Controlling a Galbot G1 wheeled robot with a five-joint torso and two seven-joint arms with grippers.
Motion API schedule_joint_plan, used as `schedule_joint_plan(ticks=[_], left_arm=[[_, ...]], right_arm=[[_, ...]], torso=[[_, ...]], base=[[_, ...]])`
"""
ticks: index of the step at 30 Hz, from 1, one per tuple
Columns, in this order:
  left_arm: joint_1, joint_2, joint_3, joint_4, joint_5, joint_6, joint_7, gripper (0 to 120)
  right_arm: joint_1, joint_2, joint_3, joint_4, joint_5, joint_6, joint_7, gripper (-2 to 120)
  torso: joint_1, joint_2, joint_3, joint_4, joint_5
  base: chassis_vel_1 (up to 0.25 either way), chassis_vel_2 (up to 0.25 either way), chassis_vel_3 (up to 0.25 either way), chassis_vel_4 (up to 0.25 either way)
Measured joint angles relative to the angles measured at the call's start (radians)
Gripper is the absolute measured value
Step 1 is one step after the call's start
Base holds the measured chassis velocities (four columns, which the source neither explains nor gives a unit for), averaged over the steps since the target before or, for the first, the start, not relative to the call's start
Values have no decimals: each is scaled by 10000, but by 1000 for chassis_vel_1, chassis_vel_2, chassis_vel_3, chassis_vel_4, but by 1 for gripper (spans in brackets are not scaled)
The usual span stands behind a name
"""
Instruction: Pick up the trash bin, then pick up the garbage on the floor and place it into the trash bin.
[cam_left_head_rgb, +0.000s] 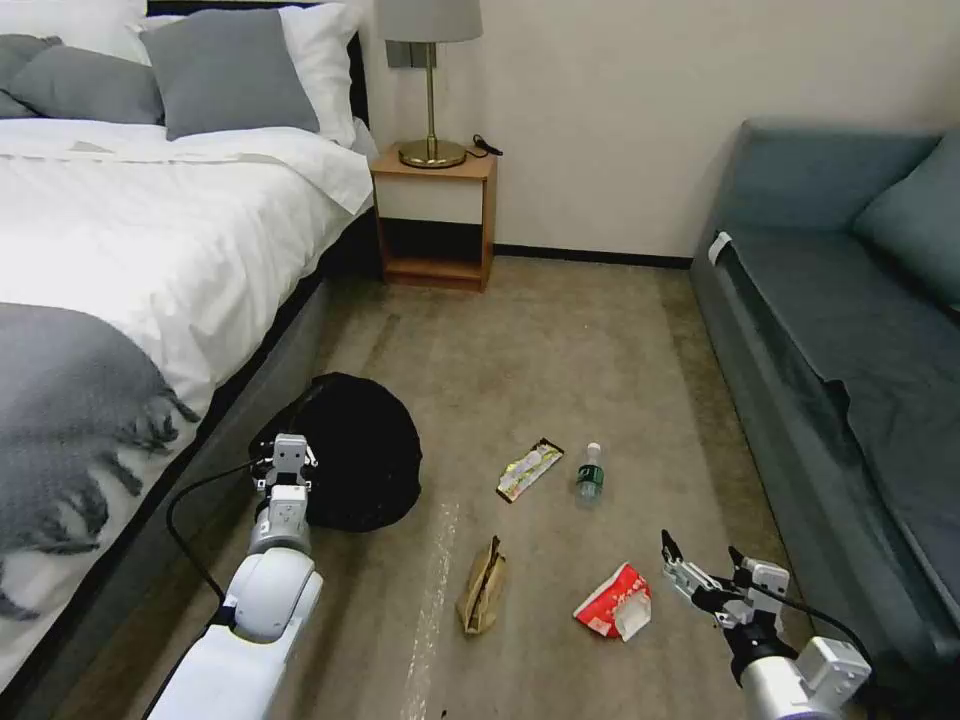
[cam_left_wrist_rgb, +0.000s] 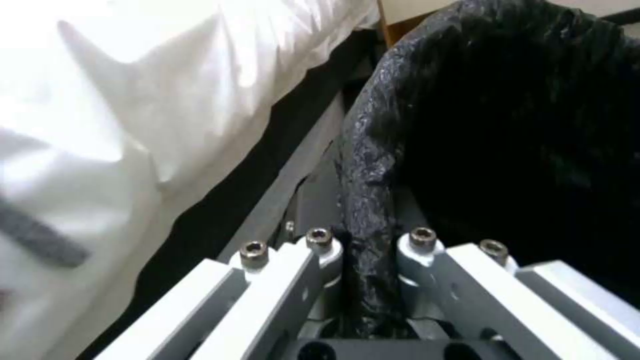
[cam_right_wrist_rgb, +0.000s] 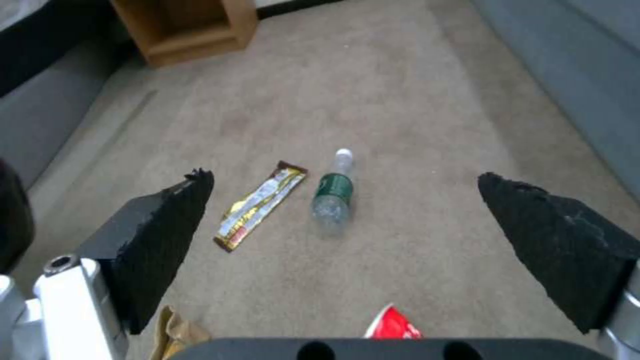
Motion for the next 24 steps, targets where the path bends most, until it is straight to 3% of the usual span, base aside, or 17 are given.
schedule_joint_plan(ticks=[8, 13, 16, 18, 21, 22, 24], left_arm=[[125, -83, -59, -93, -264, -159, 378, 4], [162, -245, -266, -103, -324, -251, 792, 4], [213, -245, -510, 44, -296, -1130, 1801, 4], [213, -245, -510, 44, -296, -1130, 1801, 4], [292, -156, -943, 210, -619, -1254, 2105, 4], [292, -156, -943, 210, -619, -1254, 2105, 4], [408, 8, -1311, 231, -832, -1261, 2158, 4]], right_arm=[[529, -1060, -69, -241, 783, -527, 13, 100], [1191, -2109, -241, -614, 1331, -1249, 13, 100], [1893, -3100, -612, -995, 1626, -1853, -60, 100], [1893, -3100, -612, -995, 1626, -1853, -60, 100], [3063, -4667, -1778, -1697, 1865, -2708, -232, 100], [3063, -4667, -1778, -1697, 1865, -2708, -232, 100], [3966, -5205, -3111, -2455, 1896, -3118, -346, 100]], torso=[[1, 0, 1, 1, 1], [0, 0, 0, 0, 2], [0, 0, 0, 0, 3], [0, 0, 0, 0, 3], [0, 1, 1, 1, 2], [0, 1, 1, 1, 2], [0, 2, 1, 4, 1]], base=[[-61, 78, 79, -75], [0, 0, 0, 0], [0, 0, 0, 0], [0, 0, 0, 0], [0, 0, 0, 0], [0, 0, 0, 0], [0, 0, 0, 0]])
